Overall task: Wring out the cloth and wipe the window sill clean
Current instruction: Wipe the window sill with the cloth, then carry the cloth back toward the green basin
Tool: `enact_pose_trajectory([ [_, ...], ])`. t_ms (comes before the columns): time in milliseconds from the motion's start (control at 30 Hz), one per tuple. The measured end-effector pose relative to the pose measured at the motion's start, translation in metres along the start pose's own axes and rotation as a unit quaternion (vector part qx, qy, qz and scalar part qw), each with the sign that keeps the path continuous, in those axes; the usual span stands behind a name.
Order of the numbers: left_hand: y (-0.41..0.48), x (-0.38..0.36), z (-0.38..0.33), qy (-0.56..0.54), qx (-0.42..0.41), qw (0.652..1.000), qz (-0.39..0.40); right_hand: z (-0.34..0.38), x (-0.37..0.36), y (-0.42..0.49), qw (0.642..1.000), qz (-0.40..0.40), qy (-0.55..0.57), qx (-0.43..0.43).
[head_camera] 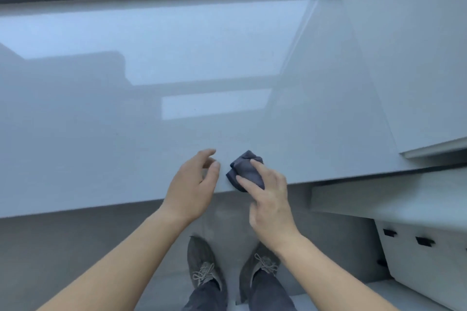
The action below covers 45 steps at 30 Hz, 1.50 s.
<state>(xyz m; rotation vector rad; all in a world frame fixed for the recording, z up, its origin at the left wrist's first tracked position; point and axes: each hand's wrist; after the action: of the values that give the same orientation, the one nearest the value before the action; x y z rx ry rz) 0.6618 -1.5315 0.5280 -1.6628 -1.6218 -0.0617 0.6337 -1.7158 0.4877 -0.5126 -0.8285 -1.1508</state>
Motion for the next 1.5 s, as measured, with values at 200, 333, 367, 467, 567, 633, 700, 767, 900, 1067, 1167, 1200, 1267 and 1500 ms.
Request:
enact_pose_trajectory([
  [200, -0.034, 0.031, -0.030, -0.321, 0.245, 0.897, 0.181, 0.057, 0.066, 0.024, 0.945, 0.084, 0.303, -0.095],
  [333, -0.067, 0.066, -0.045, -0.475, 0.230, 0.828, 0.187, 0.092, 0.096, 0.040, 0.954, 0.167, 0.248, 0.007],
  [367, -0.075, 0.077, -0.047, -0.491, 0.225, 0.825, 0.169, 0.103, 0.102, 0.045, 0.953, 0.186, 0.237, 0.041],
  [467, -0.103, 0.108, -0.042, -0.536, 0.204, 0.813, 0.100, 0.134, 0.110, 0.059, 0.939, 0.258, 0.192, 0.124],
  [567, -0.132, 0.136, -0.023, -0.573, 0.210, 0.792, 0.000, 0.177, 0.109, 0.074, 0.904, 0.333, 0.225, 0.147],
  [633, -0.153, 0.160, -0.005, -0.599, 0.203, 0.772, -0.060, 0.217, 0.103, 0.085, 0.885, 0.364, 0.270, 0.108],
  [700, -0.175, 0.187, 0.017, -0.638, 0.188, 0.738, -0.114, 0.258, 0.091, 0.097, 0.876, 0.367, 0.309, 0.038],
  [767, -0.194, 0.216, 0.043, -0.672, 0.165, 0.704, -0.161, 0.301, 0.069, 0.112, 0.863, 0.394, 0.315, -0.011],
  [900, -0.231, 0.276, 0.107, -0.715, 0.119, 0.643, -0.245, 0.399, 0.002, 0.131, 0.793, 0.504, 0.338, -0.055],
  [1067, -0.277, 0.357, 0.201, -0.728, 0.104, 0.598, -0.318, 0.528, -0.098, 0.129, 0.788, 0.540, 0.295, 0.009],
  [1167, -0.305, 0.405, 0.254, -0.718, 0.117, 0.592, -0.347, 0.602, -0.150, 0.123, 0.783, 0.544, 0.299, 0.032],
  [1200, -0.312, 0.421, 0.270, -0.712, 0.124, 0.590, -0.359, 0.625, -0.167, 0.122, 0.780, 0.548, 0.302, 0.033],
  [1267, -0.326, 0.453, 0.298, -0.708, 0.136, 0.576, -0.384, 0.668, -0.198, 0.119, 0.775, 0.551, 0.309, 0.024],
  [1500, -0.361, 0.553, 0.378, -0.710, 0.133, 0.537, -0.435, 0.803, -0.282, 0.122, 0.760, 0.577, 0.292, 0.057],
])
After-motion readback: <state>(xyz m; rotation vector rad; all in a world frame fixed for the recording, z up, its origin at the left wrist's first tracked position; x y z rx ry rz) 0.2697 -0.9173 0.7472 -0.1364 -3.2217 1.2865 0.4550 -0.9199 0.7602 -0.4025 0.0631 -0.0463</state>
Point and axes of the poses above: each hand's wrist, its own y-axis towards the middle knuckle, its own x-axis out of the back of the hand, z = x × y, and after that the axes turned 8 degrees about x, right-handed
